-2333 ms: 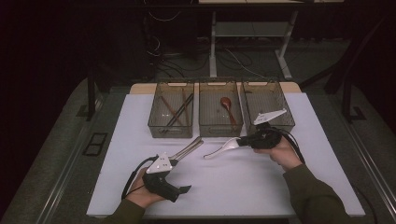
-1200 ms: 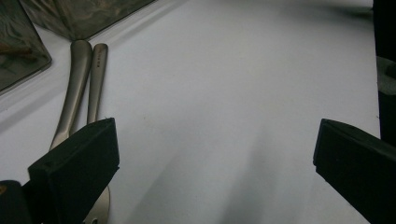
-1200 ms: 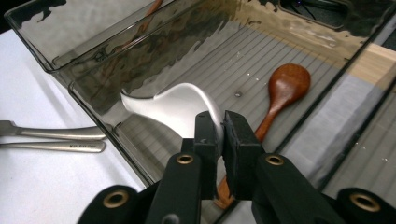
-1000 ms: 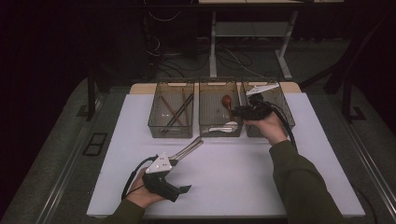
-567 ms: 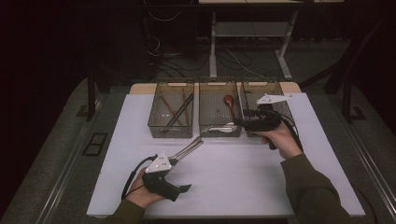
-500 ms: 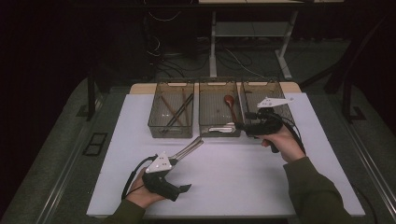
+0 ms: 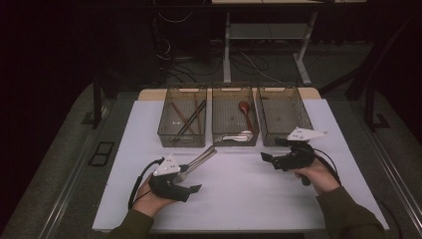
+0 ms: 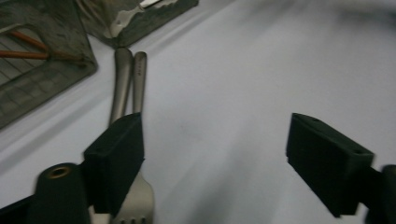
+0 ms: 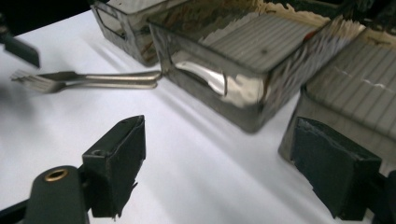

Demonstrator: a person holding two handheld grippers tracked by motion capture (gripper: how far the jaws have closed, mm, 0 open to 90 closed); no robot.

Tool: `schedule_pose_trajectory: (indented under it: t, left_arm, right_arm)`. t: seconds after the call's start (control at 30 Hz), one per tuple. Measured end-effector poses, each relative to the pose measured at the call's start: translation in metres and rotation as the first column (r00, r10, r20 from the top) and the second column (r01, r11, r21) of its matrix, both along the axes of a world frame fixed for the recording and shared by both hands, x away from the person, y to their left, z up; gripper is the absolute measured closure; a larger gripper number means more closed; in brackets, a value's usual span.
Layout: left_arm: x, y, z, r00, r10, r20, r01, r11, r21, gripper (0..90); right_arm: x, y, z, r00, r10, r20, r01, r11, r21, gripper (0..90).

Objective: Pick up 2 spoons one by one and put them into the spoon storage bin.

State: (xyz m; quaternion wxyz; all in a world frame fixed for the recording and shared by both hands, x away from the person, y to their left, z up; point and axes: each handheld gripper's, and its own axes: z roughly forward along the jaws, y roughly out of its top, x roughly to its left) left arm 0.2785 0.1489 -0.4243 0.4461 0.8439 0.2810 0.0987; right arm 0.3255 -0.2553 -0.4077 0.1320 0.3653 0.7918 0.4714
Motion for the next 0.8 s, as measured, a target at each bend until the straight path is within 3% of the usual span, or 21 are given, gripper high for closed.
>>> schedule_pose_trajectory:
  t: [0.2, 0.23, 0.43, 0.57, 0.8]
  left_arm:
    - [0.019, -0.003, 0.0, 0.9987, 0.051, -0.002, -0.051, 0.9969, 0.06, 45.1]
    - [0.023, -0.002, -0.001, 0.9989, 0.046, -0.002, -0.046, 0.9952, 0.086, 49.3]
    - [0.043, -0.003, -0.008, 0.9963, 0.078, -0.036, -0.073, 0.9874, 0.14, 69.6]
    - [0.048, -0.002, -0.013, 0.9948, 0.077, -0.067, -0.066, 0.9862, 0.152, 76.0]
    - [0.049, -0.006, -0.018, 0.9952, 0.05, -0.084, -0.034, 0.982, 0.186, 80.1]
  right_arm:
    - [-0.022, -0.011, -0.014, 0.9997, 0.021, -0.01, -0.021, 1.0, -0.016, 18.2]
    - [-0.025, -0.011, -0.016, 0.9997, 0.022, -0.013, -0.022, 1.0, -0.018, 18.2]
    - [-0.046, -0.018, -0.026, 0.9984, 0.055, -0.011, -0.055, 0.998, -0.03, 18.2]
    - [-0.054, -0.023, -0.029, 0.997, 0.076, -0.011, -0.077, 0.997, -0.018, 18.2]
    - [-0.057, -0.026, -0.032, 0.9965, 0.083, -0.016, -0.083, 0.997, -0.004, 18.2]
